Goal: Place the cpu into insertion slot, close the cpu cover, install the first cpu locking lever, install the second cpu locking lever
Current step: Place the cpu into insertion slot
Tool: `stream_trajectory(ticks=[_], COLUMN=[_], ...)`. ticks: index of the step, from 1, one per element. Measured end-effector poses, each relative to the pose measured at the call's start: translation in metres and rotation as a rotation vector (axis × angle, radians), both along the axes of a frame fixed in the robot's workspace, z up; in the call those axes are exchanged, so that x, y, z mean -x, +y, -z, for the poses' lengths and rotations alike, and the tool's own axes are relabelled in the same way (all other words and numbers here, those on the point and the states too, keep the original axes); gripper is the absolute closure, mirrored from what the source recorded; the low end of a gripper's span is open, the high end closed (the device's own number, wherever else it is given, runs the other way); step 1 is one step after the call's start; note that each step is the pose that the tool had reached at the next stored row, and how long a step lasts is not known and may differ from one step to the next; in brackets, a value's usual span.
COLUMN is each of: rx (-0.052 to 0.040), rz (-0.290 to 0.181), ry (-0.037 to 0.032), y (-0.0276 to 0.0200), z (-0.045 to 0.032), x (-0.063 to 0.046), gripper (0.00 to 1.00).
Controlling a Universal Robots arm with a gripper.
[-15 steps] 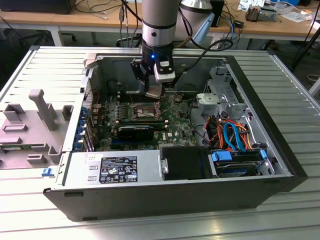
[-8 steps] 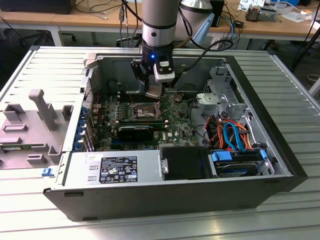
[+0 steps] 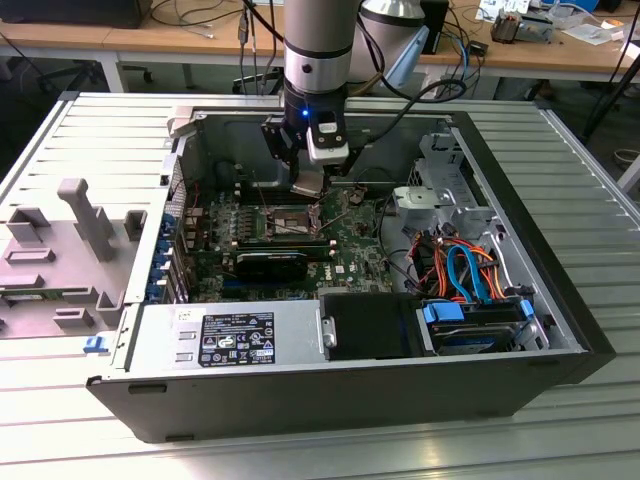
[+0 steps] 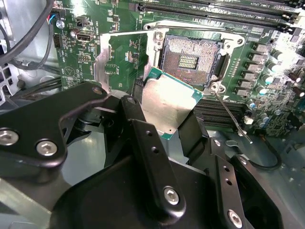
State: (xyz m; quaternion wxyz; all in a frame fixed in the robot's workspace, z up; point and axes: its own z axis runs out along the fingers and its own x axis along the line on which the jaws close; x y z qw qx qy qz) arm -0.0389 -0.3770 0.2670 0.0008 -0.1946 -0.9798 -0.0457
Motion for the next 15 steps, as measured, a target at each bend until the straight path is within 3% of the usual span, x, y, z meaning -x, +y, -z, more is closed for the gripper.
stream_trajectory(ticks=[15], rx=[0.0001], rz=[0.019], ry=[0.0001], y=[0.0], z=[0.0], x=[0.0], gripper=[0.46])
